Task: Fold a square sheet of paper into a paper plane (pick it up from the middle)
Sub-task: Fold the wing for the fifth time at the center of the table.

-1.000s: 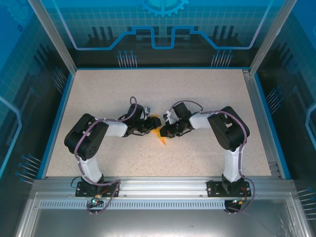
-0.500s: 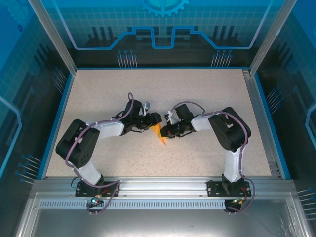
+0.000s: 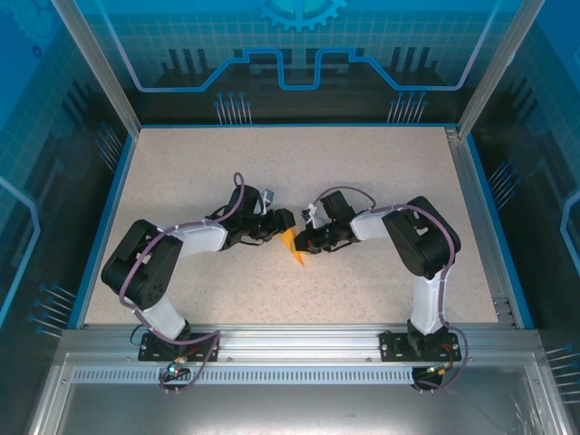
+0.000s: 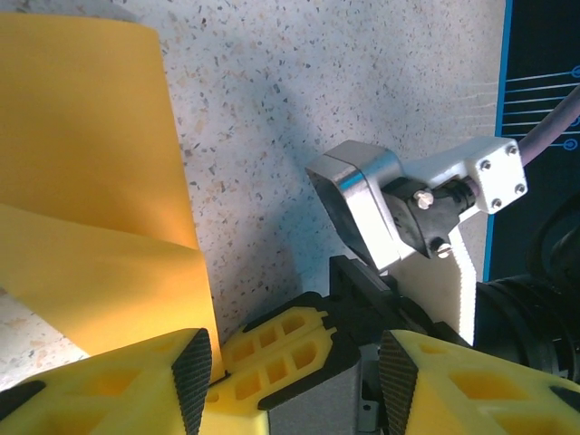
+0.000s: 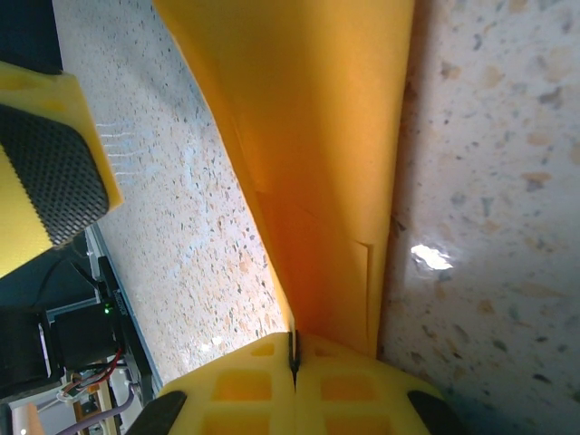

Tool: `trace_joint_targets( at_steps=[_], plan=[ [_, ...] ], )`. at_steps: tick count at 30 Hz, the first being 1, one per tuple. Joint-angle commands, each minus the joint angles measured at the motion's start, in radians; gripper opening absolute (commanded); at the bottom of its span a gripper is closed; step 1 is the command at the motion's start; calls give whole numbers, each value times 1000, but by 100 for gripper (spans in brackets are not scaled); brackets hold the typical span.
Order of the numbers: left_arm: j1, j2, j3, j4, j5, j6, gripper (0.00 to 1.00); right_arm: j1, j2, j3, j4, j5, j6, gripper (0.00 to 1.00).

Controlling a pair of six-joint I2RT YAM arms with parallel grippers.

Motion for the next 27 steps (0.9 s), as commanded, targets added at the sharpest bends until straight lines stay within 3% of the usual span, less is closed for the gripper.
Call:
trace_joint_targets(
  at_steps=[1,27],
  plan=[
    [-1,-29,-15,8,-12,-10,55,4,20,-38,-54,108,4,4],
    [-7,104,-3,126,120,8,56,-20,51,-105,49,74,120,4]
  ],
)
